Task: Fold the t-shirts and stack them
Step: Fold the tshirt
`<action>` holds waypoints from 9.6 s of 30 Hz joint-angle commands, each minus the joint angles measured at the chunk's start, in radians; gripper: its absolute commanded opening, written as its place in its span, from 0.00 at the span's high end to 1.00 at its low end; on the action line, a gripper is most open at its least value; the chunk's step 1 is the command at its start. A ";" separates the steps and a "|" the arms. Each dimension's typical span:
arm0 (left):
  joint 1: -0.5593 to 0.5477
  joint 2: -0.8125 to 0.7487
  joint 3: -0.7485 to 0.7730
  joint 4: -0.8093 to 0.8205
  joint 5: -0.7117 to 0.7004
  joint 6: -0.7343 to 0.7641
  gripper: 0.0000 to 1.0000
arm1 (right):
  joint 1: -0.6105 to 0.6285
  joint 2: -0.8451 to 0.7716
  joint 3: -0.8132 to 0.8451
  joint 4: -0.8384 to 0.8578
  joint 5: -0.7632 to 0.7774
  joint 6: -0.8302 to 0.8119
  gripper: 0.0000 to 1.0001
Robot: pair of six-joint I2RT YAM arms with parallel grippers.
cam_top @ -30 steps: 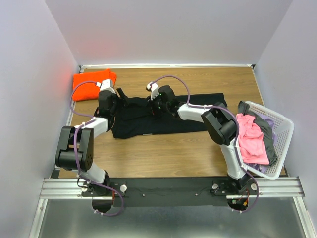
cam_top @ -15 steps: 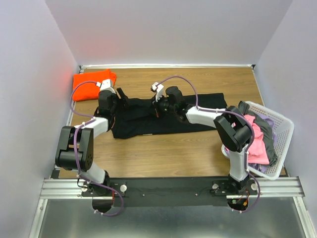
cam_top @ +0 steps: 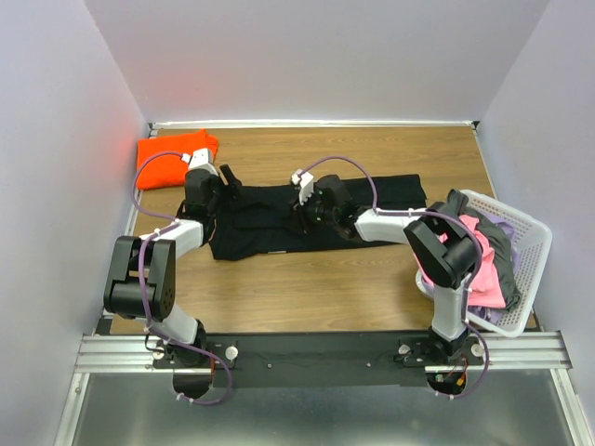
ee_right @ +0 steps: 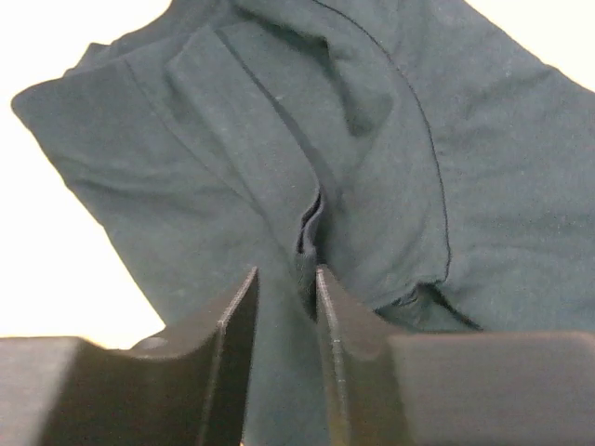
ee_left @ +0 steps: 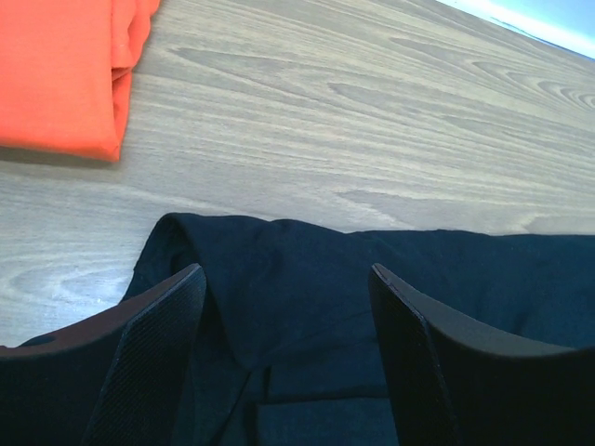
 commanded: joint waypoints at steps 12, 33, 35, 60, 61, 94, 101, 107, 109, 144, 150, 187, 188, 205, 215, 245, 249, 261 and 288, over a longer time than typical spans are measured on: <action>-0.007 0.134 0.113 -0.012 0.028 0.017 0.23 | 0.018 -0.039 0.076 0.070 -0.204 0.020 0.50; -0.016 0.233 0.170 -0.026 0.171 -0.015 0.26 | 0.017 0.364 0.442 -0.008 -0.285 0.021 0.50; -0.015 0.236 0.173 -0.027 0.177 -0.017 0.26 | 0.018 0.377 0.459 -0.019 -0.285 0.020 0.50; -0.015 0.245 0.190 -0.046 0.172 -0.009 0.26 | 0.018 0.247 0.249 0.073 -0.426 0.098 0.50; -0.015 0.245 0.190 -0.046 0.174 -0.009 0.26 | 0.020 0.245 0.248 0.073 -0.435 0.099 0.50; -0.015 0.087 0.073 -0.078 0.005 -0.041 0.25 | 0.133 0.151 0.249 -0.033 -0.220 -0.003 0.49; -0.015 0.079 0.032 -0.061 0.031 -0.052 0.23 | 0.199 0.211 0.300 -0.083 -0.098 -0.082 0.49; -0.003 0.084 0.024 -0.029 0.105 -0.061 0.22 | 0.240 0.282 0.344 -0.106 0.021 -0.128 0.48; 0.000 0.082 0.021 -0.029 0.106 -0.061 0.21 | 0.248 0.295 0.355 -0.108 0.066 -0.135 0.48; 0.007 0.109 0.029 -0.049 0.091 -0.050 0.27 | 0.253 0.099 0.205 -0.050 0.189 -0.071 0.87; 0.007 0.093 0.012 -0.052 0.091 -0.050 0.27 | 0.253 0.108 0.211 -0.059 0.178 -0.057 0.82; 0.007 0.095 0.012 -0.047 0.096 -0.044 0.27 | 0.254 0.021 0.159 -0.229 0.028 -0.083 0.96; 0.007 0.093 0.012 -0.049 0.097 -0.044 0.27 | 0.253 0.024 0.160 -0.237 0.028 -0.086 0.96; 0.007 0.099 0.019 -0.053 0.088 -0.043 0.26 | 0.254 -0.042 0.119 -0.280 0.006 -0.117 0.93; 0.007 0.102 0.024 -0.059 0.083 -0.040 0.26 | 0.254 -0.065 0.100 -0.315 0.008 -0.149 0.90; 0.007 0.105 0.027 -0.062 0.080 -0.037 0.26 | 0.253 -0.168 0.030 -0.418 0.009 -0.194 0.87; 0.007 0.105 0.029 -0.062 0.082 -0.037 0.25 | 0.254 -0.136 0.061 -0.461 0.009 -0.207 0.63; -0.010 0.026 0.004 -0.084 0.034 -0.043 0.23 | 0.250 -0.289 0.005 -0.387 0.159 -0.175 0.36; -0.326 0.072 -0.129 0.019 0.042 -0.172 0.23 | -0.020 -0.103 -0.002 -0.211 0.376 0.081 0.37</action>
